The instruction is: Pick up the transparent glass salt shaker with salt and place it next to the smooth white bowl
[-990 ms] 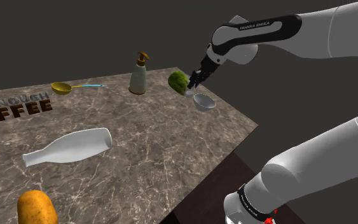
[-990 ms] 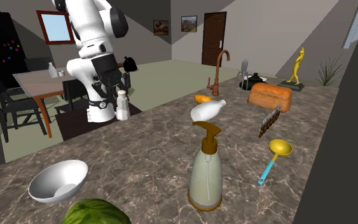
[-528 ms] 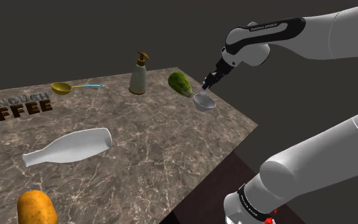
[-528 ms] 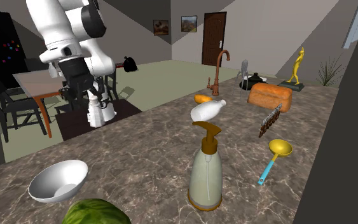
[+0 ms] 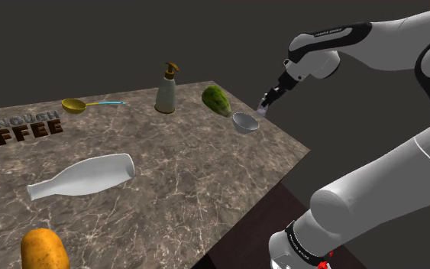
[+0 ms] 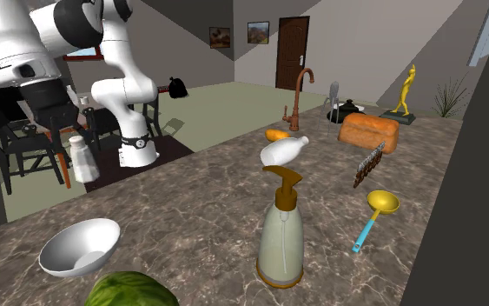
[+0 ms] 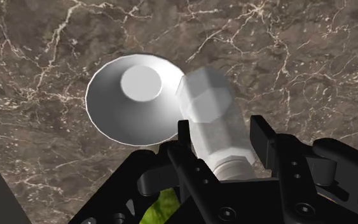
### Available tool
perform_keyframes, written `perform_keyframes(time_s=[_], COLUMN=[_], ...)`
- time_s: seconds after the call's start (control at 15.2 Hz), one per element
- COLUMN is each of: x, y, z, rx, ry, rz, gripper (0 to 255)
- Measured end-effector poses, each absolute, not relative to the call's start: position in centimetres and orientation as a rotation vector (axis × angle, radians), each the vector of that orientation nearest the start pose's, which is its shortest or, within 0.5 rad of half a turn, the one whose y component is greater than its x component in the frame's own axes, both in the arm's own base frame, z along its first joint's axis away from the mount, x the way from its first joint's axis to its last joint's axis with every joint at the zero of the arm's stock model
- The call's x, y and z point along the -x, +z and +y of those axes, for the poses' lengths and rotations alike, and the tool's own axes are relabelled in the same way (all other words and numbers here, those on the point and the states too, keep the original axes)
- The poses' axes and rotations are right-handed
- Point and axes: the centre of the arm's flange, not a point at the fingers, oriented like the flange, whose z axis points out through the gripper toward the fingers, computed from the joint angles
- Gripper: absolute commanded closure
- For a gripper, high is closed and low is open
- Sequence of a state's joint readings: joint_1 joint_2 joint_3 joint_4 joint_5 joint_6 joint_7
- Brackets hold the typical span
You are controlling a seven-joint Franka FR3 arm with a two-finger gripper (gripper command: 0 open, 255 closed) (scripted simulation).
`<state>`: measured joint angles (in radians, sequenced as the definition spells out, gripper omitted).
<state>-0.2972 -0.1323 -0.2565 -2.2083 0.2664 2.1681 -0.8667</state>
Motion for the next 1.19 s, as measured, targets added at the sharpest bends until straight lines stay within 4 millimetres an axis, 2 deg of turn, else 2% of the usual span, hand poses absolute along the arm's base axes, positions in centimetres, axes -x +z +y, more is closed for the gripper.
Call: perform_keyframes(time_s=[0.53,0.59,0.79,1.19], x=[-42.4,-42.2,-41.7,-41.6], y=[44.2,44.2,43.3,40.2], z=[-36.8,-38.6,-39.9,-40.0], rx=[2.969,2.969,2.969,2.968], ry=[-0.350,-0.350,-0.350,-0.349], rz=[-0.256,-0.255,-0.257,-0.259], gripper=[255,255,255,255])
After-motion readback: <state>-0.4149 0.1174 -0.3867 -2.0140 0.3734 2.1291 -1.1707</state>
